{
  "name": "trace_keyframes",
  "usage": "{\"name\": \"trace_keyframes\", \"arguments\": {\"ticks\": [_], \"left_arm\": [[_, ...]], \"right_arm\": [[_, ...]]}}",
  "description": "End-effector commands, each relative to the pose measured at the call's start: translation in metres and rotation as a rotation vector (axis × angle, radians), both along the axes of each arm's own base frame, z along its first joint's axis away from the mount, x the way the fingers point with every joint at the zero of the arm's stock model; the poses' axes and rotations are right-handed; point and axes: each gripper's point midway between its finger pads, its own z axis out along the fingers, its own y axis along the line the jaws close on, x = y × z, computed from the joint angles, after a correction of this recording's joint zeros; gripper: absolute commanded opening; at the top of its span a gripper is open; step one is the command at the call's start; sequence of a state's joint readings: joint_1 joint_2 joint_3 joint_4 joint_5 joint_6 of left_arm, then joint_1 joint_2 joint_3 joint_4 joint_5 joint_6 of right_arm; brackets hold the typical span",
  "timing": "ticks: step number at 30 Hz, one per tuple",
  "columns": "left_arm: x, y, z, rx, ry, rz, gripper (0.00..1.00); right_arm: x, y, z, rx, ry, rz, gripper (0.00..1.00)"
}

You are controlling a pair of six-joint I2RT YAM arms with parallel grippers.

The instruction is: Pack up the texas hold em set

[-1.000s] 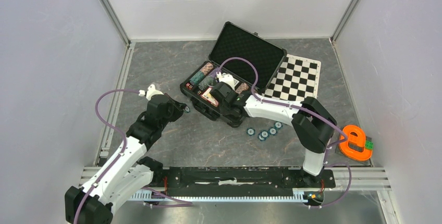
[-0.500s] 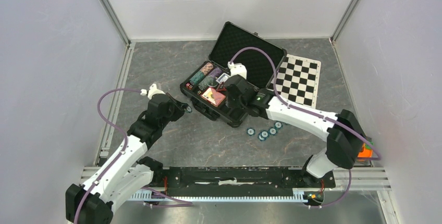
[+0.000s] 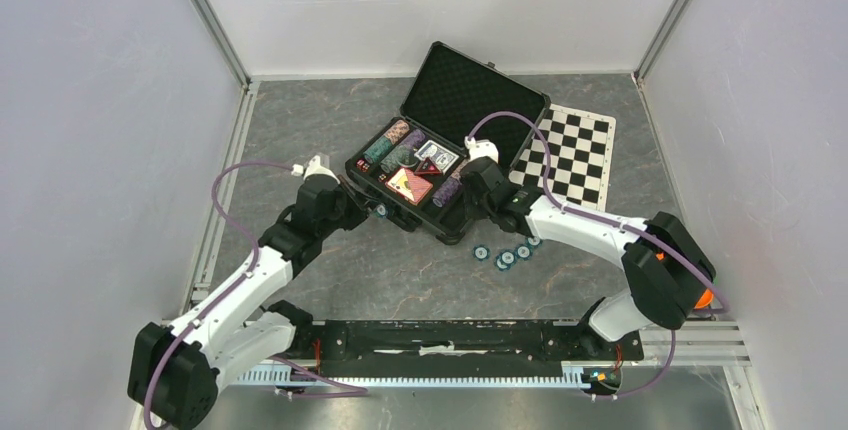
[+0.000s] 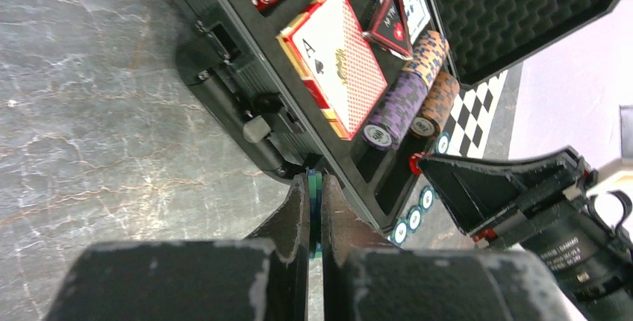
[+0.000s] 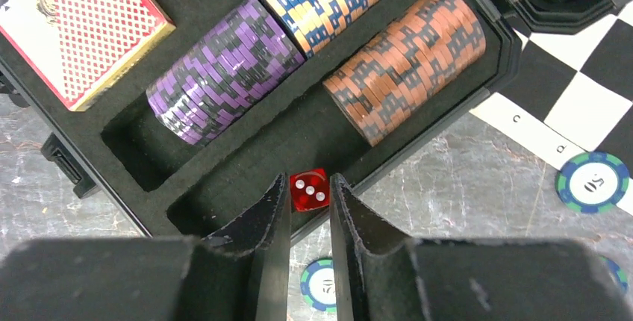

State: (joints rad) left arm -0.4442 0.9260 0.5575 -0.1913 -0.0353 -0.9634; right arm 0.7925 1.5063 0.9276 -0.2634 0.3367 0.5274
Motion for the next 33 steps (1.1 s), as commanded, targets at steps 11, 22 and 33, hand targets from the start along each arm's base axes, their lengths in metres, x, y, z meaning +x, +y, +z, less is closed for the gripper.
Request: {"name": "trace_keyframes", "arguments": {"ticks": [11, 22, 33], "left_arm": [[0.011, -0.027, 0.018, -0.035, -0.07, -0.001, 0.02], [0.013, -0.03, 0.025, -0.015, -0.096, -0.007, 0.02], [0.012, -0.033, 0.028, -0.002, -0.114, -0.033, 0.02]], "right_arm": [[0.014, 0.015, 0.002, 0.076, -0.032, 0.123, 0.18], [0.017, 0.028, 0.012, 0.099, -0.048, 0.188, 0.23], [0.014, 0.023, 0.021, 0.091, -0.076, 0.208, 0.43]]}}
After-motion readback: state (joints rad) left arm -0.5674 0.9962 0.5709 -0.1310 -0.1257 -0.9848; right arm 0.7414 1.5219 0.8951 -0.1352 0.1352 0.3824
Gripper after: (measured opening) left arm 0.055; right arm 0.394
